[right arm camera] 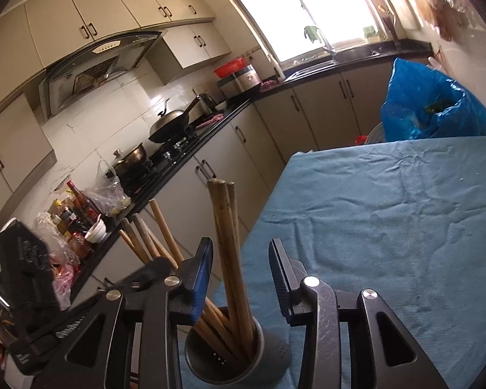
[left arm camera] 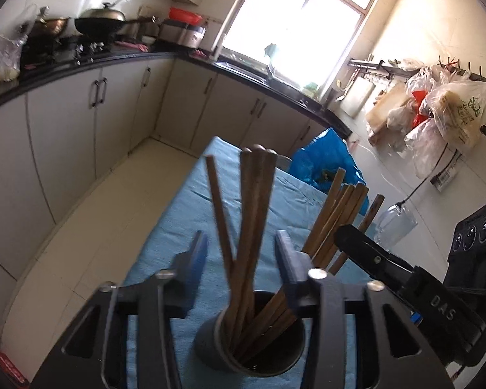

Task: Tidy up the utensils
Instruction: 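Open both grippers and release the chopsticks in the black holder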

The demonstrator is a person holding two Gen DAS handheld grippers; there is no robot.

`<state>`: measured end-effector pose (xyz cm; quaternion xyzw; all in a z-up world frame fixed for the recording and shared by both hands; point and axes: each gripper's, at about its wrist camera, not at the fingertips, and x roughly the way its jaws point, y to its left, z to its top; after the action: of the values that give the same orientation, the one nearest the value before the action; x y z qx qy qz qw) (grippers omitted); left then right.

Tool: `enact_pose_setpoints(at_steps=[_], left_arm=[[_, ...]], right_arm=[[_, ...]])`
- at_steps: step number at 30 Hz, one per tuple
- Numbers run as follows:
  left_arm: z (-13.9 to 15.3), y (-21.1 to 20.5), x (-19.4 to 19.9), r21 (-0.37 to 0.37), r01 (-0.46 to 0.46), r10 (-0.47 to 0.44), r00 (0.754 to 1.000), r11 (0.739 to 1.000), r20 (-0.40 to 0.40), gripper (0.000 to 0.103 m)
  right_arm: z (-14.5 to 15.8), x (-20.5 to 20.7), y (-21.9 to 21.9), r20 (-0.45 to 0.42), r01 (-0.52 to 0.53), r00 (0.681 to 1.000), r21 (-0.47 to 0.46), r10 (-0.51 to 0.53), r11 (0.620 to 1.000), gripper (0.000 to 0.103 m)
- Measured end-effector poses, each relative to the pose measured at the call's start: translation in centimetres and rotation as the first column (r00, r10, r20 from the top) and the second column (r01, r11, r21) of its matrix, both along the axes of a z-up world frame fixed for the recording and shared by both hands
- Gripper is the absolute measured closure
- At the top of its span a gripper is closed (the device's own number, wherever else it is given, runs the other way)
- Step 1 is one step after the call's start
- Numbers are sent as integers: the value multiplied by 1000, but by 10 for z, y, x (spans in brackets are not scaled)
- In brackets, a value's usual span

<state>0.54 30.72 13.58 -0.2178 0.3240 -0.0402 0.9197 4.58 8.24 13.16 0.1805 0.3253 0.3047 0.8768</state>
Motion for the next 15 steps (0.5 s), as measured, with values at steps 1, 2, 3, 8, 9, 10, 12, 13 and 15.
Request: enact_pose_setpoints(at_steps=[1, 2, 3, 8, 9, 10, 12, 13, 15], left_arm=[[-2, -2, 3, -8, 13, -13, 1000, 1000, -8, 78], [-3, -4, 5, -12, 21, -21, 1000, 1000, -11, 80], [-4, -7, 5, -13, 26, -26, 1000, 1000, -10, 80], [-4, -14, 8, -25, 48, -48, 999, 999, 2, 80], [-4, -14, 9, -35, 53, -53, 999, 998, 5, 80], [-4, -14, 10, -41, 56, -56, 998, 998, 4, 80], [-4, -15, 9, -37, 50, -50, 999, 998, 0, 80], [-4, -15, 8, -29, 45, -45, 999, 999, -1, 80], [-2, -15, 5, -5, 29, -29, 1000, 1000, -3, 80]], right_arm=[[0, 1, 1, -2, -16, 1000, 10, 16, 1000, 65], [1, 1, 3, -3, -33, 999, 22, 33, 999, 65], [1, 1, 4, -4, -47, 999, 31, 48, 998, 65], [3, 2, 10, -10, -115, 993, 85, 117, 990, 65], [4, 2, 11, -10, -122, 992, 91, 124, 988, 65], [5, 2, 12, -9, -130, 991, 101, 132, 986, 65], [7, 2, 11, -3, -123, 992, 105, 124, 987, 65], [8, 1, 9, 4, -111, 994, 103, 111, 988, 65], [9, 0, 5, 15, -83, 996, 89, 82, 993, 65]])
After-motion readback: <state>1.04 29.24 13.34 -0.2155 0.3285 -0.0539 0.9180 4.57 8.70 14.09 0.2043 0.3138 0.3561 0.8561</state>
